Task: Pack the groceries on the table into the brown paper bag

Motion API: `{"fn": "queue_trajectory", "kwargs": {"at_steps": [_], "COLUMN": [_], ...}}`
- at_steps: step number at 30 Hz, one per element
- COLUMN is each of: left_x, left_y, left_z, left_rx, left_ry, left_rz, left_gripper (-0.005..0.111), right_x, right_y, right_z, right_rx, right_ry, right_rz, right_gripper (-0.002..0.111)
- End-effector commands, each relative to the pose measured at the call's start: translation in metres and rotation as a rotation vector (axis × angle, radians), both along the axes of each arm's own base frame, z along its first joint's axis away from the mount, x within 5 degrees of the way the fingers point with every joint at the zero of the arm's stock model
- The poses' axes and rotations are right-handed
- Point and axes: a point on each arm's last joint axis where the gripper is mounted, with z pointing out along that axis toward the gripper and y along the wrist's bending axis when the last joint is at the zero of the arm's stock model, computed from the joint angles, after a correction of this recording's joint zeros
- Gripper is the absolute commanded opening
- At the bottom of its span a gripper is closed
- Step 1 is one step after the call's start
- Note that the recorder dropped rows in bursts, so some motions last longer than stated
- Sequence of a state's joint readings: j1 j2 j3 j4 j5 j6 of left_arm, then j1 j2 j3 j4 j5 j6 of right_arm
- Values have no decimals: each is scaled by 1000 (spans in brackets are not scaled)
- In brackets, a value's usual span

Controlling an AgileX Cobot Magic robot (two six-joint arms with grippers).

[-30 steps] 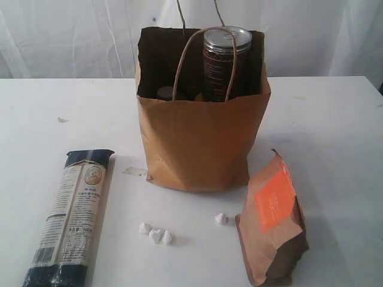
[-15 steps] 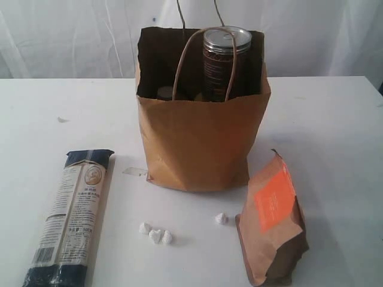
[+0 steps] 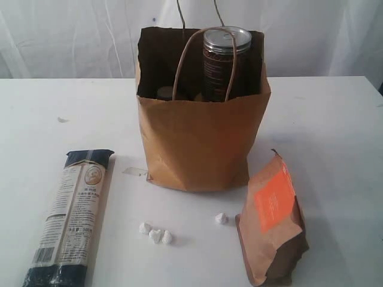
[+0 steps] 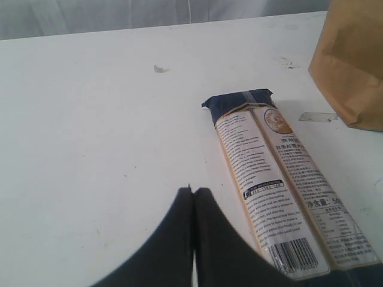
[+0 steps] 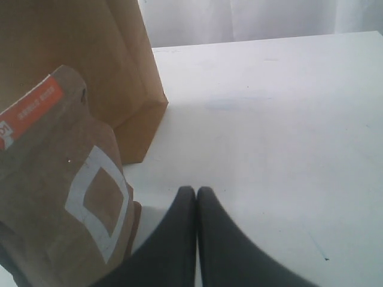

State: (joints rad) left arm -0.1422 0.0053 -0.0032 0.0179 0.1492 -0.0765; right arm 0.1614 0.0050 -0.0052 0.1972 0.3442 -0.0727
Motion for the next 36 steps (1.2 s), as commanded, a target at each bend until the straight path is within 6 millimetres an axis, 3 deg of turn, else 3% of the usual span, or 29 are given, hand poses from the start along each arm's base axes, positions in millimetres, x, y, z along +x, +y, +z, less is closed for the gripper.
{"fn": "queue_trajectory", "kwargs": {"at_steps": [1, 12, 17, 20, 22, 24, 36], "left_x": [0, 0, 0, 0, 0, 0, 0], "left_y": [0, 0, 0, 0, 0, 0, 0], "left_z": [-1, -1, -1, -1, -1, -1, -1], "left_rx": [-7, -7, -7, -7, -6, -6, -6], "left_ry": [0, 0, 0, 0, 0, 0, 0], "left_rz": [0, 0, 0, 0, -1, -1, -1], "left_gripper": [0, 0, 0, 0, 0, 0, 0], "right_x": [0, 0, 2, 3, 3, 4, 2], "right_y": [-1, -1, -3, -2, -3, -5, -12], "right_z": [-1, -1, 4, 15, 22, 27, 42], "right_rx": [-7, -7, -160, 70, 325, 445, 546], "right_ry": [-4, -4, -91, -167, -193, -231, -394], "right_rz": [-6, -6, -2, -40, -76, -99, -141], "right_gripper": [0, 0, 0, 0, 0, 0, 0]}}
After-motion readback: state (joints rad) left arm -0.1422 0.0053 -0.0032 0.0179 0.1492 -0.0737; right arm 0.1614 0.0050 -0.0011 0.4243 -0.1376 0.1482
